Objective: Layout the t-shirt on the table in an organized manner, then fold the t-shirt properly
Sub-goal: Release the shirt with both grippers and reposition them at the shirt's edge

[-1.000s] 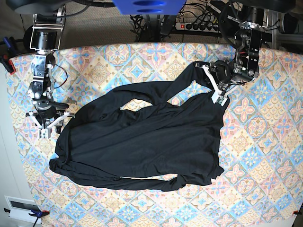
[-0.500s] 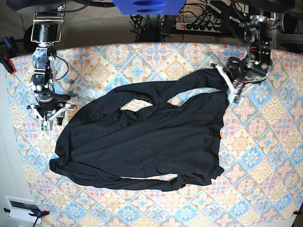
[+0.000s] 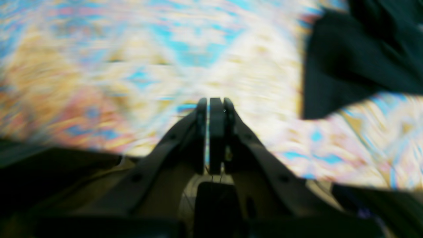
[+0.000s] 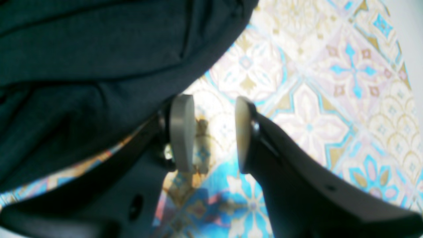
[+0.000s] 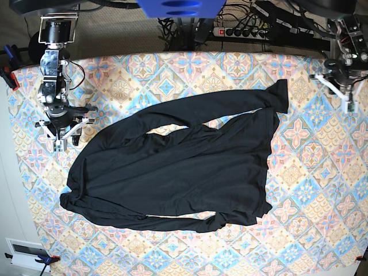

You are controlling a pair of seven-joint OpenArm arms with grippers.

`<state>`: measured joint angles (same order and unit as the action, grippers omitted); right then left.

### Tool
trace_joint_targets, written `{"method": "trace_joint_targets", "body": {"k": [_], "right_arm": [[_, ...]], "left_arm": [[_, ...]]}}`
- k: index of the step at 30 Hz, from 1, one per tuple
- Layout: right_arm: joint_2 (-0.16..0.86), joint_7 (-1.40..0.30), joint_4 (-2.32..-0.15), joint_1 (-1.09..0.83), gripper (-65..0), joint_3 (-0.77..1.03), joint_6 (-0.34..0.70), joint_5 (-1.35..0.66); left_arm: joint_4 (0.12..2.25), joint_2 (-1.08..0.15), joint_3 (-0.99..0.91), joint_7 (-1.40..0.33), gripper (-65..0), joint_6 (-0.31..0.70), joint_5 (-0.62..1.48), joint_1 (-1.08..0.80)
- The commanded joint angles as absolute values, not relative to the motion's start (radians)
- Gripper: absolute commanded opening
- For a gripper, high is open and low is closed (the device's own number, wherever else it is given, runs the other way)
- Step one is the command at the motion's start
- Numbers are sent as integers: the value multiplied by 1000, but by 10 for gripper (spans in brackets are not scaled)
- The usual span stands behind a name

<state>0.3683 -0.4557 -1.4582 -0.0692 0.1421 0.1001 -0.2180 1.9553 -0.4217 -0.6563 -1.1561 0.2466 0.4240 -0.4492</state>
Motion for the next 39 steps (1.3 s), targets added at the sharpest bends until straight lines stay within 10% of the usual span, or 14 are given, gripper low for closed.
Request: {"method": "trace_joint_targets", "body": {"k": [1, 11, 21, 39], "right_arm": [[386, -435, -1472, -51, -453, 148, 97, -223], [386, -435, -1472, -50, -451, 107, 97, -223], [386, -435, -1382, 33, -389, 113, 97, -223], [386, -435, -1050, 315, -292, 108, 229, -223]], "left_arm": [[1969, -437, -659, -1142, -650, 246, 433, -447], [1969, -421, -473, -1144, -639, 246, 435, -447], [1969, -317, -460, -1144, -425, 246, 435, -429], [1969, -314, -460, -1144, -423, 246, 435, -427]]}}
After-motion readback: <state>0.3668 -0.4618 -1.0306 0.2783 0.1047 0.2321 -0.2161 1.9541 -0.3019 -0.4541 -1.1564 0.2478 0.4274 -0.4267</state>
